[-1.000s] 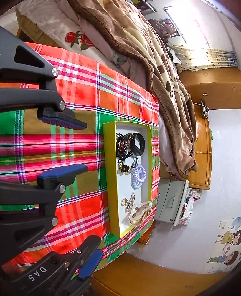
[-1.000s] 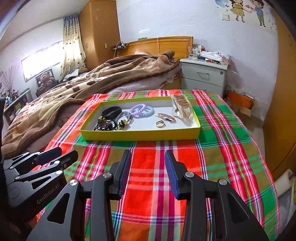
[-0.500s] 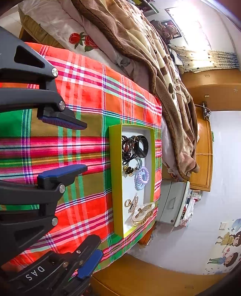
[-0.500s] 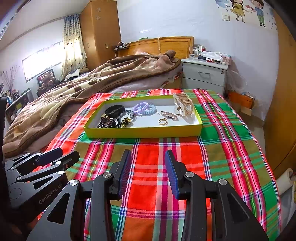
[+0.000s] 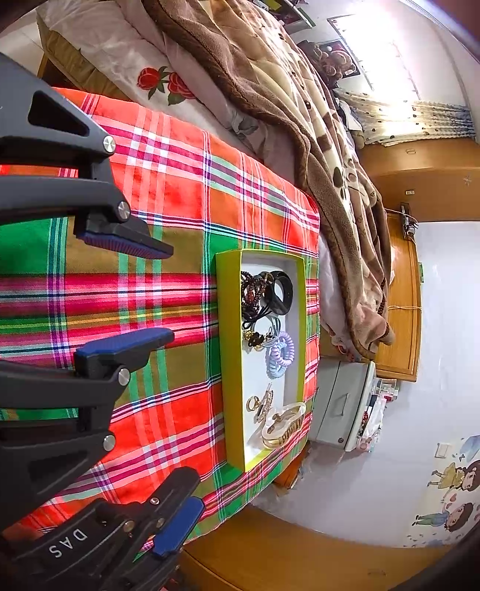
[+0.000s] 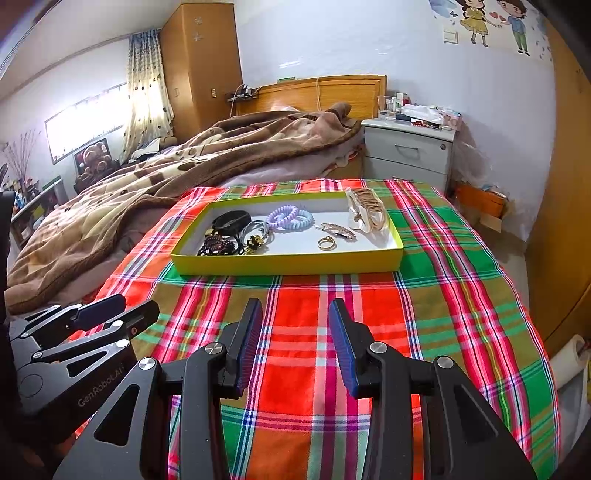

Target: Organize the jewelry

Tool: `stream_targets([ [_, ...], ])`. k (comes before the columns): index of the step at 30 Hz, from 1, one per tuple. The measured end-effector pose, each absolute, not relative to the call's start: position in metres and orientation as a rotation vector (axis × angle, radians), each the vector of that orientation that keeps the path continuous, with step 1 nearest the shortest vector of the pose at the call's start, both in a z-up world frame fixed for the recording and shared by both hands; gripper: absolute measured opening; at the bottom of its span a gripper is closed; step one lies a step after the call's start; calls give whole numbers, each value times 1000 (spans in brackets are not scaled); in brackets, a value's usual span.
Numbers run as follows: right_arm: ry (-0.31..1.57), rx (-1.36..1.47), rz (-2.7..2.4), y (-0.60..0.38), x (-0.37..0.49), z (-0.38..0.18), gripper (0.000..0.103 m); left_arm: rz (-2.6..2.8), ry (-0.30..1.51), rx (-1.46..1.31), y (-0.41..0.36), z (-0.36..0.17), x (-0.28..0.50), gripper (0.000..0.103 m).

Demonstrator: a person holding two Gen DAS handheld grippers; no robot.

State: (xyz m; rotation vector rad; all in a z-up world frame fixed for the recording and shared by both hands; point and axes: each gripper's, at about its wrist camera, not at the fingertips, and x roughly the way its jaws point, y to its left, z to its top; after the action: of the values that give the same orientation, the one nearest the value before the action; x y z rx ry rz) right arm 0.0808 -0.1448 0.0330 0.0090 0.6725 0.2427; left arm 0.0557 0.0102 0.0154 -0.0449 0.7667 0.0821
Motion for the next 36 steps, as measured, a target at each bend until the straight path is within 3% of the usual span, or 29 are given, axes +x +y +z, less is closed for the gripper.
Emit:
stream_targets([
  [36,676,12,235,-147,81,32,39,79,772,-35,10,16,55,40],
])
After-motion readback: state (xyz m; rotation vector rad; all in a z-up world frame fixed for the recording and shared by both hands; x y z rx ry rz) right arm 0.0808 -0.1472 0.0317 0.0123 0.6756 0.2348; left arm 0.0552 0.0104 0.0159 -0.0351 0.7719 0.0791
